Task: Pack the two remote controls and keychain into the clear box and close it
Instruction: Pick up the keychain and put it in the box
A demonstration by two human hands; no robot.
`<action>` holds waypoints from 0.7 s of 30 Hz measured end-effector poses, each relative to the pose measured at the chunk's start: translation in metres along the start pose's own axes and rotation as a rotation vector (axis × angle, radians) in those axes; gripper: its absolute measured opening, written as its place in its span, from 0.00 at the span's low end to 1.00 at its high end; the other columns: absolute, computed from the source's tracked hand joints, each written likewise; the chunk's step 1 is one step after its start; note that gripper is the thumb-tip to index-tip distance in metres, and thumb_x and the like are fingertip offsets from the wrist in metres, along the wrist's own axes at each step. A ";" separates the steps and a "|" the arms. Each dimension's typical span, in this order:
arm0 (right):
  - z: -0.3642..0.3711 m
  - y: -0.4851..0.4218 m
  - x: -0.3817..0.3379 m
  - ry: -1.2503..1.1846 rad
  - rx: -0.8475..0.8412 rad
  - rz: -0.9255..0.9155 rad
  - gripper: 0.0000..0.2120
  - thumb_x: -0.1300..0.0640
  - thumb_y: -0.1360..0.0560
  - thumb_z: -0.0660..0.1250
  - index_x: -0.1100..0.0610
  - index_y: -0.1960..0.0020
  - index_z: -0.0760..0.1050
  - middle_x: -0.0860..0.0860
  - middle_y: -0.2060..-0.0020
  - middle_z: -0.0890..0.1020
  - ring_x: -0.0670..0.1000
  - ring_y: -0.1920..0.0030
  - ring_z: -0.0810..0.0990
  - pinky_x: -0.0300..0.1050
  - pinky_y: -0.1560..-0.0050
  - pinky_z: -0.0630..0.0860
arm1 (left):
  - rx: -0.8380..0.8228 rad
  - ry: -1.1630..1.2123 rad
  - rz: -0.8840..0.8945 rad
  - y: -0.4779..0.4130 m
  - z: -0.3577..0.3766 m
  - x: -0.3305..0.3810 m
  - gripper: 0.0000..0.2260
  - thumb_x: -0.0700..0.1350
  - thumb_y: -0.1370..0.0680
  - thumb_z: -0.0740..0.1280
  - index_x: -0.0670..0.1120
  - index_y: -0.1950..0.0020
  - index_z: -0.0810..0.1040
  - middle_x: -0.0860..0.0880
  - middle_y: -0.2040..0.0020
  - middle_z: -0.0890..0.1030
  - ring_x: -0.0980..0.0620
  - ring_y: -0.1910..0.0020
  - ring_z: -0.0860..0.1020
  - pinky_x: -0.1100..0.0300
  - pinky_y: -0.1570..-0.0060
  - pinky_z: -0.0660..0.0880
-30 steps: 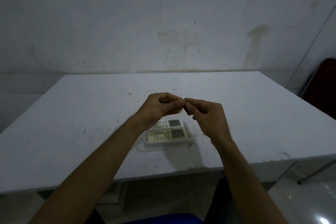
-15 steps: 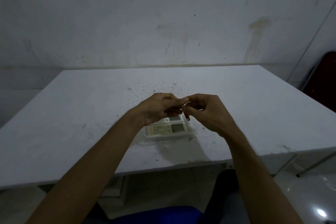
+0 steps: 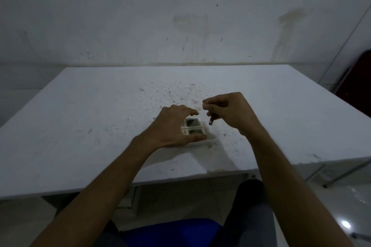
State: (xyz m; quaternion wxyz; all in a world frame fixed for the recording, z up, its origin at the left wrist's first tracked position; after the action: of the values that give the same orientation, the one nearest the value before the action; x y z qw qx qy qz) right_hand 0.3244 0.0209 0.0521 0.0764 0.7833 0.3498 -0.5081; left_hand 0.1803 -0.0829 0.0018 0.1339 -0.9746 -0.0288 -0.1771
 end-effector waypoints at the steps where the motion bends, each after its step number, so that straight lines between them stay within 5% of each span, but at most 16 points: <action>1: 0.000 -0.001 0.000 -0.072 0.000 0.021 0.08 0.57 0.27 0.77 0.55 0.48 0.87 0.50 0.62 0.89 0.49 0.60 0.89 0.45 0.55 0.85 | 0.005 -0.023 -0.004 0.000 0.000 -0.001 0.44 0.83 0.34 0.58 0.57 0.28 0.74 0.54 0.29 0.77 0.50 0.32 0.73 0.47 0.32 0.64; 7: 0.008 0.000 0.002 0.251 -0.093 0.011 0.06 0.54 0.28 0.78 0.50 0.50 0.87 0.44 0.57 0.88 0.42 0.64 0.87 0.38 0.58 0.83 | 0.003 -0.080 0.032 0.007 0.004 -0.005 0.46 0.85 0.38 0.60 0.57 0.31 0.74 0.55 0.35 0.79 0.54 0.42 0.75 0.56 0.43 0.63; 14: 0.030 0.014 -0.007 0.574 -0.246 -0.256 0.09 0.55 0.28 0.78 0.47 0.48 0.87 0.43 0.56 0.85 0.38 0.59 0.80 0.30 0.56 0.71 | 0.016 -0.081 0.062 0.008 0.000 -0.001 0.42 0.84 0.36 0.60 0.56 0.35 0.78 0.56 0.38 0.80 0.55 0.43 0.74 0.55 0.43 0.65; 18: 0.026 0.010 -0.002 0.612 -0.268 -0.223 0.07 0.53 0.28 0.78 0.46 0.50 0.87 0.43 0.53 0.87 0.41 0.54 0.83 0.42 0.44 0.77 | 0.013 -0.080 0.044 0.010 -0.001 -0.001 0.44 0.85 0.37 0.58 0.56 0.33 0.78 0.56 0.36 0.80 0.54 0.40 0.74 0.55 0.42 0.64; 21: 0.032 0.008 0.004 0.746 -0.429 -0.209 0.08 0.52 0.26 0.75 0.47 0.47 0.86 0.44 0.38 0.83 0.47 0.37 0.79 0.51 0.30 0.67 | 0.000 -0.083 0.034 0.011 0.000 -0.001 0.44 0.84 0.36 0.58 0.56 0.32 0.77 0.56 0.35 0.79 0.54 0.40 0.74 0.54 0.40 0.65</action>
State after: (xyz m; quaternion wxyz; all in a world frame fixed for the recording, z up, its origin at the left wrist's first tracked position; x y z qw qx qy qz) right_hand 0.3063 0.0013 0.0317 0.0540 0.8400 0.5283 -0.1117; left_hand 0.1801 -0.0932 -0.0009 0.1354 -0.9815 -0.0177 -0.1342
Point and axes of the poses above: each hand's wrist, its own y-axis away from the middle knuckle, its own z-axis out of the palm, x = y × z, the point moved 8 cm from there along -y, towards the middle knuckle
